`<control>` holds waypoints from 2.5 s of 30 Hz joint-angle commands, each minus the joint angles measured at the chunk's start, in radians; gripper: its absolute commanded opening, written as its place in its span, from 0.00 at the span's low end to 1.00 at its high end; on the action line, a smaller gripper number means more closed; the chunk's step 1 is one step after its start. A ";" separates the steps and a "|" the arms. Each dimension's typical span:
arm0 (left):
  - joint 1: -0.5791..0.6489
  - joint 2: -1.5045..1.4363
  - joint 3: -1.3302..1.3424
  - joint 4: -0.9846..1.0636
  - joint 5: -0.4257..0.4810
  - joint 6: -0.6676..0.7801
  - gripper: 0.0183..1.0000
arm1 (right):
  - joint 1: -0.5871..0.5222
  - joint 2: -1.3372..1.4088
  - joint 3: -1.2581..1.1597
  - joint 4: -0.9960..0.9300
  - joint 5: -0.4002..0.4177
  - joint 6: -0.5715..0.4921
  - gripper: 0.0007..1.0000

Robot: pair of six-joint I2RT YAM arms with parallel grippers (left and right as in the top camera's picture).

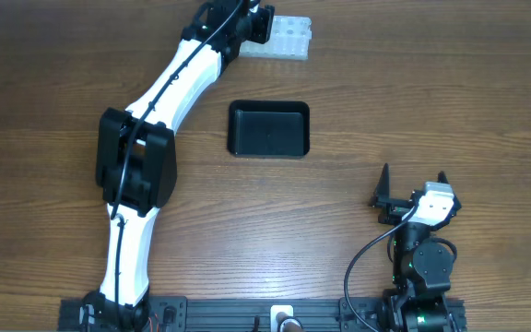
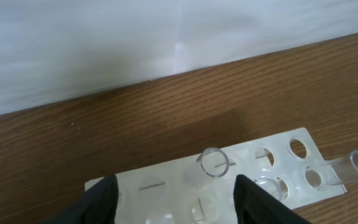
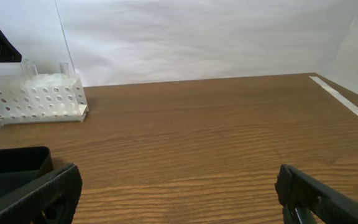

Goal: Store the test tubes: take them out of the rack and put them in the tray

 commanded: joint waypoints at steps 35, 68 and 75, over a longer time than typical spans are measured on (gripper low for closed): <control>-0.001 0.090 0.031 0.138 0.033 0.026 0.42 | -0.007 -0.009 -0.006 -0.002 -0.002 0.003 0.99; -0.008 0.090 0.031 0.140 0.077 0.025 0.14 | -0.007 -0.009 -0.006 -0.002 -0.002 0.003 0.99; -0.008 0.090 0.031 0.140 0.077 0.025 0.10 | -0.007 -0.009 -0.006 -0.002 -0.002 0.003 0.99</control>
